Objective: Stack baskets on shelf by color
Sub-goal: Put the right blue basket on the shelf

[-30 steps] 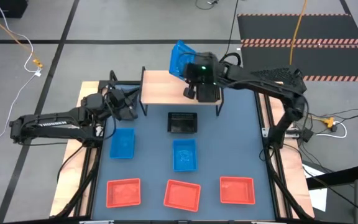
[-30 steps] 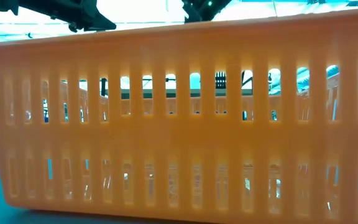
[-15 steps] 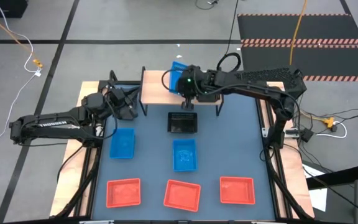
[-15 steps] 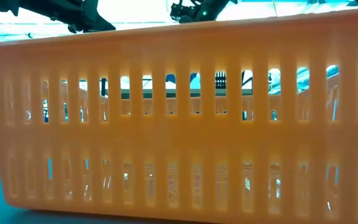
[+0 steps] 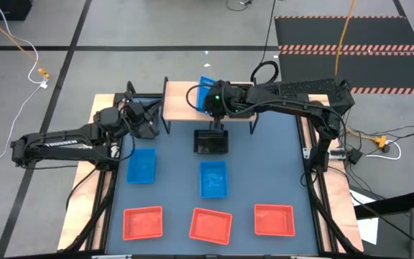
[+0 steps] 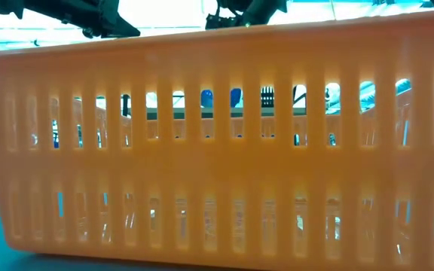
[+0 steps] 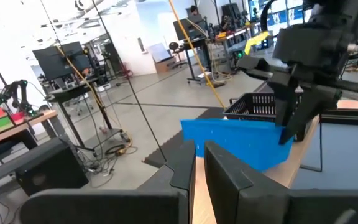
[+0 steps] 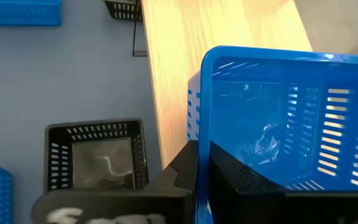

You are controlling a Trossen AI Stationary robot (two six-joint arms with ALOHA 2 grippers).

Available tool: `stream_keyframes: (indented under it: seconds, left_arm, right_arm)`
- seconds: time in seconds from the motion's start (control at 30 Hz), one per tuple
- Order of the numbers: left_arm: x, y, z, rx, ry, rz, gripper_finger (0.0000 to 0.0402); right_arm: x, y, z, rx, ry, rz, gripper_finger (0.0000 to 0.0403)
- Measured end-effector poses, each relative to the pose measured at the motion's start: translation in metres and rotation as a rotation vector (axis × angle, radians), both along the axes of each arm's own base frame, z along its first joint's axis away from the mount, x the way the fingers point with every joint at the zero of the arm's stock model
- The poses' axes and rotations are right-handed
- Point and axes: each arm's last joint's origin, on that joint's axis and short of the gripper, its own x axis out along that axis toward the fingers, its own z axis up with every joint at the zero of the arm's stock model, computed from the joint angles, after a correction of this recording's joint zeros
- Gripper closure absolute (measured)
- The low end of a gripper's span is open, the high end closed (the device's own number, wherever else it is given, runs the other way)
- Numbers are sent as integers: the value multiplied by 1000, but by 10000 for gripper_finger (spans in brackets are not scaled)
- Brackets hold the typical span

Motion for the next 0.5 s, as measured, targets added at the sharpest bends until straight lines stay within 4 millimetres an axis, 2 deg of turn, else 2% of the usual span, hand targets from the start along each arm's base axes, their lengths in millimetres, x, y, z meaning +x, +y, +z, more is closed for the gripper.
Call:
stream_keyframes:
  seconds: [0.27, 0.5]
  left_arm:
    - [0, 0, 1, 16, 5, 1, 364]
    - [0, 0, 1, 24, 7, 1, 364]
  right_arm:
    - [-1, -2, -10, -69, 43, -24, 382]
    - [-1, -2, -9, -81, 44, -13, 322]
